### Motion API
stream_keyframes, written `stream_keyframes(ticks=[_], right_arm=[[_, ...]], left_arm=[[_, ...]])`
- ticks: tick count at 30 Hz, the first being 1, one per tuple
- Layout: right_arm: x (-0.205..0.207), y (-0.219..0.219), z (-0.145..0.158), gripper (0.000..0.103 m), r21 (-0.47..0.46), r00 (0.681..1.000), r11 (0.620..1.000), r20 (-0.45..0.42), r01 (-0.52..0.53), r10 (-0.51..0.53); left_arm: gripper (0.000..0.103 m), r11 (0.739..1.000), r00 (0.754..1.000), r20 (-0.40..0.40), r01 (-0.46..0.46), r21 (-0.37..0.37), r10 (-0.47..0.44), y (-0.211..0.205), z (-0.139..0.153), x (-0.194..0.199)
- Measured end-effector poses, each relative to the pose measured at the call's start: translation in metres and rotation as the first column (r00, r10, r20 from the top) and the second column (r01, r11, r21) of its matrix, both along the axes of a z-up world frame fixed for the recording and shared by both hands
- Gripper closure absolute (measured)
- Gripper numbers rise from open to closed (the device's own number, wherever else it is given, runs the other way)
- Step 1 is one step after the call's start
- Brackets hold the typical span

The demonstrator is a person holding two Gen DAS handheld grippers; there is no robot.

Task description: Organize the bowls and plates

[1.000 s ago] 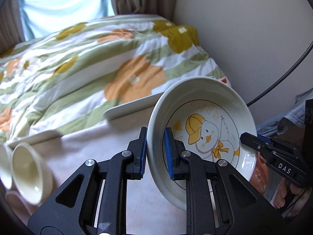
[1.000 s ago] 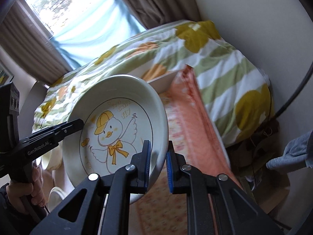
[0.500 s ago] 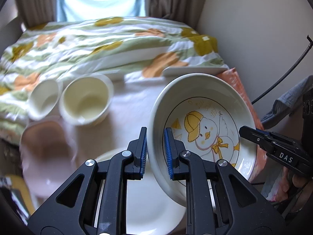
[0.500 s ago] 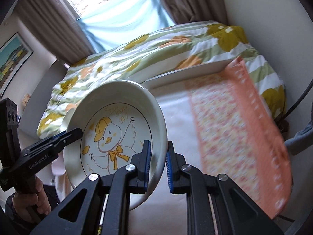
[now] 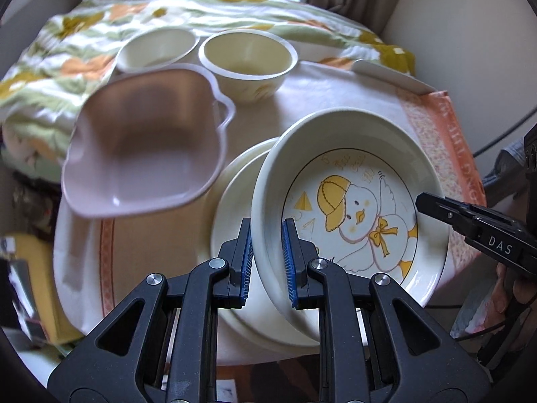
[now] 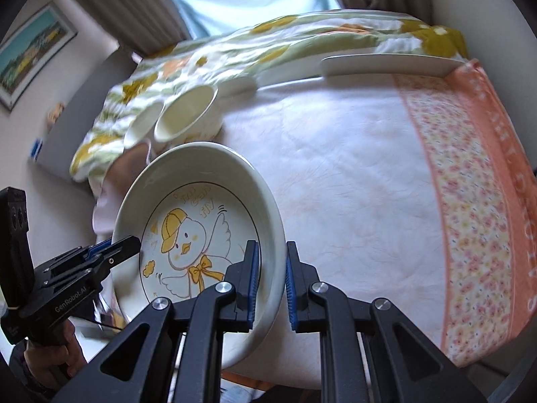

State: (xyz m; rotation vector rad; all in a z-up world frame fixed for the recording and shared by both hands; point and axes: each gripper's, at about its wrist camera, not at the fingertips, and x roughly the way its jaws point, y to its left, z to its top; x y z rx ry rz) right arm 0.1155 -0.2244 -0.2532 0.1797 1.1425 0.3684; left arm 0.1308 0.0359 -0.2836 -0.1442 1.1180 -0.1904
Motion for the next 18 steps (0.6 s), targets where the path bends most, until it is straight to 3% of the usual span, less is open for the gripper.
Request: stream_keyframes(ticks=[11,18], right_arm=[[0.008,0.016,-0.013,0.089,-0.051,0.997,0.996,-0.004,-0.072,0.072],[0.009,0.017,-0.018,0.089,-0.050,0.996,0.995,-0.019,-0.084,0.084]], left_arm=[[0.088,0.999,0.998,-0.051,-0.028,0.022,0.029,-0.001,-0.026,0.001],[0.088,0.995,0.999,-0.034,0.000,0.104,0.003,-0.012,-0.025,0.003]])
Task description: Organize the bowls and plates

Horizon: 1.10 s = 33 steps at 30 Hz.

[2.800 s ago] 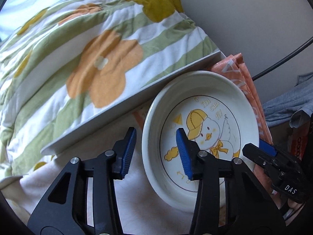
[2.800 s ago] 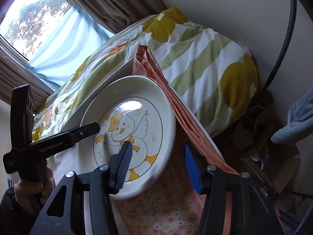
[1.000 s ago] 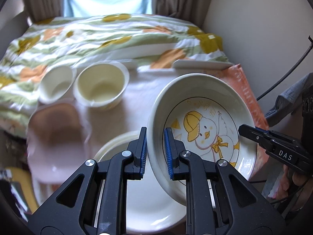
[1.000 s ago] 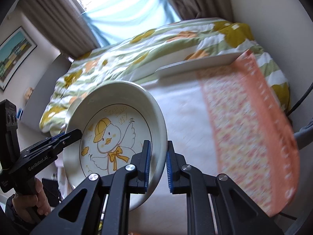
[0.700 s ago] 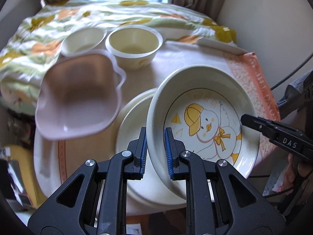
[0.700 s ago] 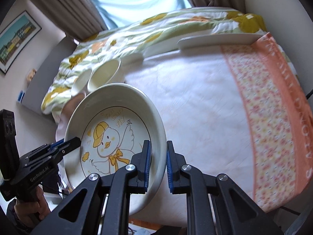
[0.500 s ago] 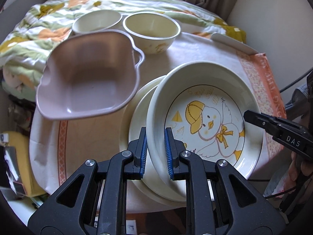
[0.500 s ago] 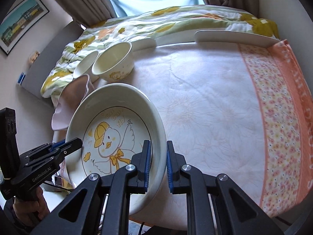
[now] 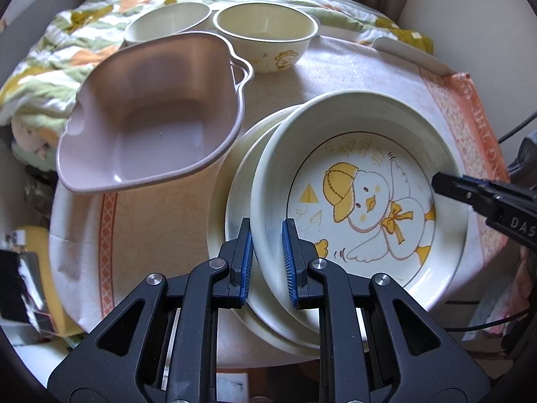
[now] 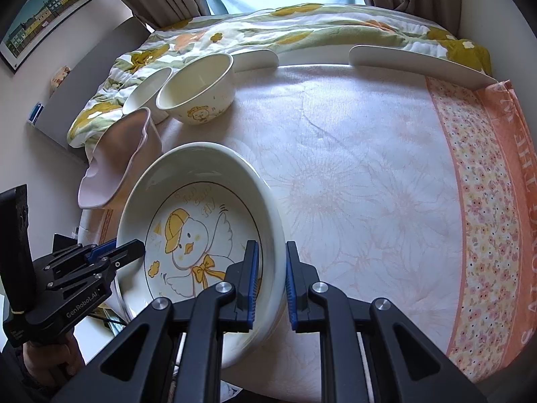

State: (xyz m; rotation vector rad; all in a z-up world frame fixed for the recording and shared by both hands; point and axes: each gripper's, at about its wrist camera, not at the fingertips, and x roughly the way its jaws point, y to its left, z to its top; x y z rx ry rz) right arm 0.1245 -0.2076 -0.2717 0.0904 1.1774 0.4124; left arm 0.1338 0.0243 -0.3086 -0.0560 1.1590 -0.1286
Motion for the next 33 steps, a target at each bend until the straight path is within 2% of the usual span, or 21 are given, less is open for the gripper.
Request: stream_keyframes(ticks=[5,8,9,11,13,19,21,23,25,28,33], right_arm=[[0.001,0.000,-0.001,0.089,-0.005,1.000,1.000,-0.003,-0.006,0.006],[0.000,0.001,-0.001,0.089,-0.014,1.000,1.000,0.002,-0.012,0.012],[0.000,0.002,-0.001,0.089,-0.018,1.000,1.000,0.004,-0.013,0.013],[0.000,0.002,-0.001,0.089,-0.019,1.000,1.000,0.004,-0.014,0.014],[0.000,0.003,-0.002,0.089,-0.020,1.000,1.000,0.003,-0.016,0.017],[0.000,0.005,-0.003,0.089,-0.032,1.000,0.999,0.008,-0.022,0.023],[-0.001,0.010,-0.003,0.089,-0.061,0.999,0.998,0.022,-0.035,0.036],[-0.002,0.013,-0.003,0.089,-0.079,0.998,0.996,0.032,-0.044,0.047],[-0.003,0.016,-0.003,0.089,-0.092,0.998,0.995,0.040,-0.049,0.053],[-0.004,0.020,-0.001,0.089,-0.115,0.996,0.991,0.061,-0.064,0.071],[-0.003,0.020,-0.002,0.089,-0.118,0.996,0.991,0.059,-0.064,0.071]], left_arm=[[0.087,0.993,0.999,0.028,0.037,0.112,-0.040,-0.012,0.002,-0.001],[0.086,0.979,0.997,0.042,0.055,0.197,-0.065,-0.023,0.003,-0.003],[0.086,0.972,0.996,0.047,0.061,0.227,-0.074,-0.026,0.003,-0.004],[0.086,0.941,0.991,0.066,0.085,0.328,-0.113,-0.039,0.004,-0.006],[0.086,0.914,0.987,0.076,0.099,0.393,-0.140,-0.046,0.003,-0.009],[0.086,0.910,0.987,0.080,0.099,0.403,-0.143,-0.043,0.004,-0.008],[0.086,0.905,0.986,0.082,0.097,0.413,-0.143,-0.042,0.004,-0.008],[0.086,0.884,0.983,0.094,0.096,0.457,-0.156,-0.046,0.003,-0.011],[0.086,0.850,0.978,0.108,0.098,0.517,-0.178,-0.052,0.001,-0.013],[0.086,0.866,0.980,0.111,0.093,0.491,-0.168,-0.046,0.003,-0.013],[0.086,0.869,0.980,0.111,0.093,0.486,-0.167,-0.046,0.003,-0.012]])
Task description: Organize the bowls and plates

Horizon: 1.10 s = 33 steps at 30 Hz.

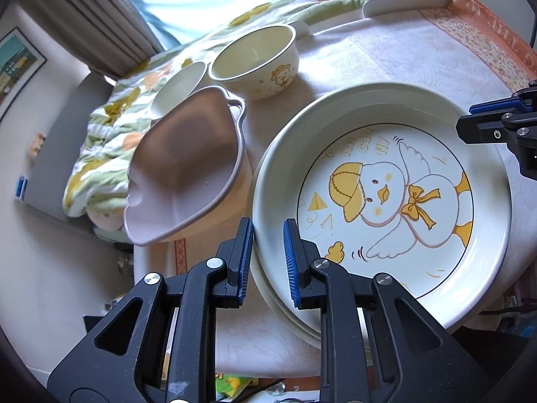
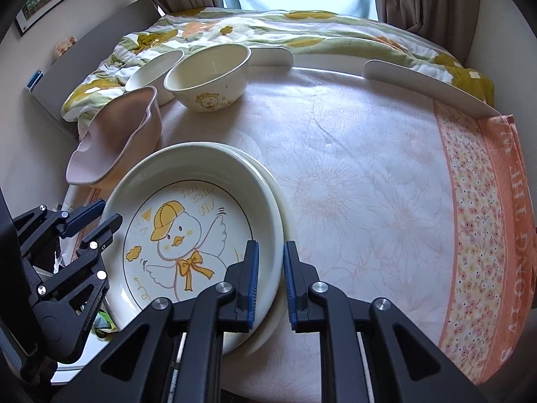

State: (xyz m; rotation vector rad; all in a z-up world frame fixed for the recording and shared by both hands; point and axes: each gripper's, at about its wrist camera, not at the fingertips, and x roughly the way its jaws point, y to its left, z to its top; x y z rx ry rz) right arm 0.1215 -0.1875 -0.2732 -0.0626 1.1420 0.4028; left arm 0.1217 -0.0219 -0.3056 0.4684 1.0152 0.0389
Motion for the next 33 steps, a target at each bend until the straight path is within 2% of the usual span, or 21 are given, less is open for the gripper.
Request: stream_keyframes(ticks=[3,7,12,14,15,16,17,18,19,20,21,23,26,27,30,33], right_arm=[[0.001,-0.001,0.000,0.089,0.001,1.000,1.000,0.002,0.001,-0.001],[0.001,-0.006,0.006,0.089,0.027,1.000,1.000,0.007,0.012,-0.012],[0.002,-0.013,0.024,0.089,0.059,1.000,0.998,0.026,0.009,-0.011],[0.005,-0.015,0.032,0.089,0.079,1.000,0.997,0.029,-0.007,0.005],[0.006,-0.015,0.036,0.089,0.083,0.999,0.996,0.032,-0.017,0.014],[0.008,-0.015,0.040,0.089,0.083,0.999,0.996,0.034,-0.029,0.027],[0.010,-0.014,0.043,0.085,0.079,0.999,0.996,0.036,-0.041,0.039],[0.012,-0.014,0.046,0.071,0.079,0.998,0.995,0.039,-0.055,0.052],[0.013,-0.013,0.048,0.044,0.084,0.997,0.994,0.044,-0.068,0.064],[0.015,-0.013,0.051,0.029,0.093,0.996,0.992,0.053,-0.082,0.077],[0.017,-0.013,0.053,0.005,0.103,0.994,0.990,0.064,-0.097,0.091],[0.020,-0.013,0.056,0.002,0.110,0.989,0.987,0.095,-0.120,0.110],[0.023,-0.008,0.064,0.002,0.114,0.974,0.984,0.199,-0.134,0.110],[0.024,-0.004,0.066,0.002,0.112,0.973,0.983,0.198,-0.146,0.122],[0.032,0.021,0.069,0.002,0.053,0.982,0.985,0.106,-0.164,0.158],[0.036,0.036,0.071,0.002,0.098,0.989,0.989,0.102,-0.114,0.104]], left_arm=[[0.086,1.000,1.000,-0.001,-0.004,-0.015,0.004,0.001,0.001,0.001],[0.086,0.995,0.999,-0.016,-0.039,-0.088,0.038,0.008,0.011,0.002],[0.086,0.972,0.995,-0.010,-0.097,-0.214,0.097,0.019,0.039,0.004],[0.083,0.959,0.992,-0.004,-0.123,-0.255,0.126,0.024,0.053,0.005],[0.066,0.954,0.990,-0.006,-0.136,-0.267,0.139,0.025,0.059,0.006],[0.032,0.946,0.987,-0.003,-0.155,-0.283,0.160,0.028,0.067,0.006],[0.016,0.939,0.984,0.007,-0.169,-0.298,0.180,0.031,0.073,0.006],[0.000,0.930,0.979,0.031,-0.179,-0.322,0.200,0.034,0.081,0.003],[0.000,0.920,0.974,0.060,-0.186,-0.346,0.219,0.037,0.090,0.001],[0.000,0.914,0.971,0.066,-0.191,-0.357,0.229,0.040,0.096,0.000],[0.000,0.910,0.969,0.063,-0.201,-0.362,0.239,0.043,0.099,0.001],[0.000,0.903,0.963,0.057,-0.224,-0.368,0.262,0.054,0.104,0.004],[0.000,0.885,0.959,0.042,-0.243,-0.397,0.282,0.075,0.107,0.006],[0.000,0.876,0.957,0.036,-0.248,-0.413,0.288,0.085,0.108,0.008],[0.000,0.833,0.953,0.029,-0.249,-0.493,0.302,0.120,0.109,0.012],[0.001,0.789,0.954,-0.013,-0.255,-0.559,0.300,0.151,0.097,0.018]])
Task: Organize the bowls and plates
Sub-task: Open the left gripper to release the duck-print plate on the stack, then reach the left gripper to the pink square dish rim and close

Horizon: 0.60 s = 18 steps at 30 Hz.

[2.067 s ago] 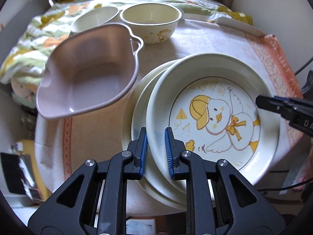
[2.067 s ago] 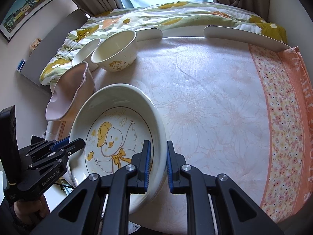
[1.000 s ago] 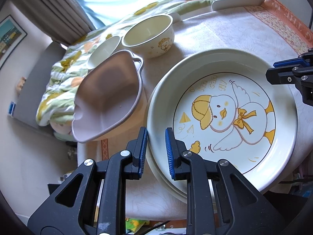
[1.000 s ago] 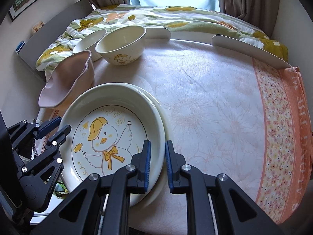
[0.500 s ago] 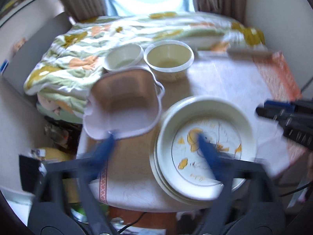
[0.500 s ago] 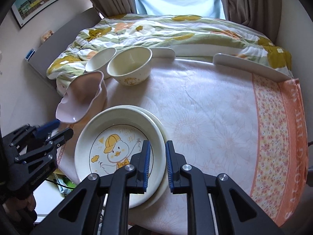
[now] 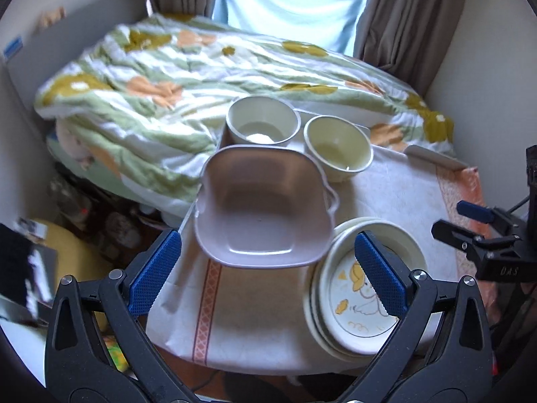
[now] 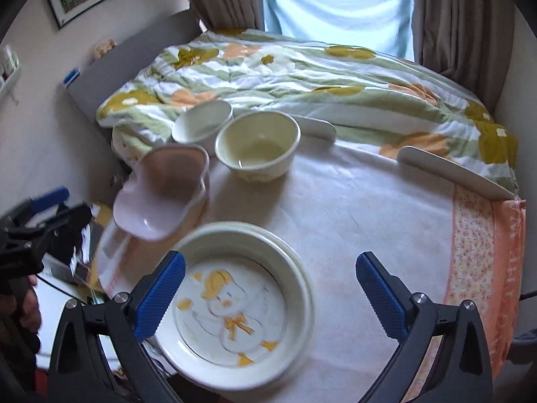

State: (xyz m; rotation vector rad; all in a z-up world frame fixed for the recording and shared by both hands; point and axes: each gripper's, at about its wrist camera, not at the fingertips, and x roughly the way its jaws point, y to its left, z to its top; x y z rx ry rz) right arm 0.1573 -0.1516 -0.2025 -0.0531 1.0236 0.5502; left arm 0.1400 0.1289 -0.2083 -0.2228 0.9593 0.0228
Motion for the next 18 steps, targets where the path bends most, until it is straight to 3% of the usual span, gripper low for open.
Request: stream_keyframes(ticks=[4,11,13,18], right_arm=[[0.009,0.032,-0.012,0.002,0.038,0.996,0.997,-0.064,0.063,-0.060],[0.016,0.097,-0.040,0.002,0.003,0.991,0.997,-0.102,0.082,-0.081],[0.017,0.107,-0.047,0.010,-0.007,0.990,0.996,-0.114,0.086,-0.087],[0.023,0.119,-0.062,0.029,-0.029,0.982,0.994,-0.156,0.103,-0.106]], left_arm=[[0.016,0.994,0.997,-0.037,0.061,-0.095,-0.065,0.034,-0.025,0.013],[0.035,0.957,0.983,-0.076,0.141,-0.252,-0.165,0.075,-0.064,0.042],[0.043,0.951,0.978,-0.078,0.166,-0.262,-0.192,0.080,-0.068,0.048],[0.045,0.937,0.965,-0.097,0.208,-0.280,-0.243,0.086,-0.079,0.062]])
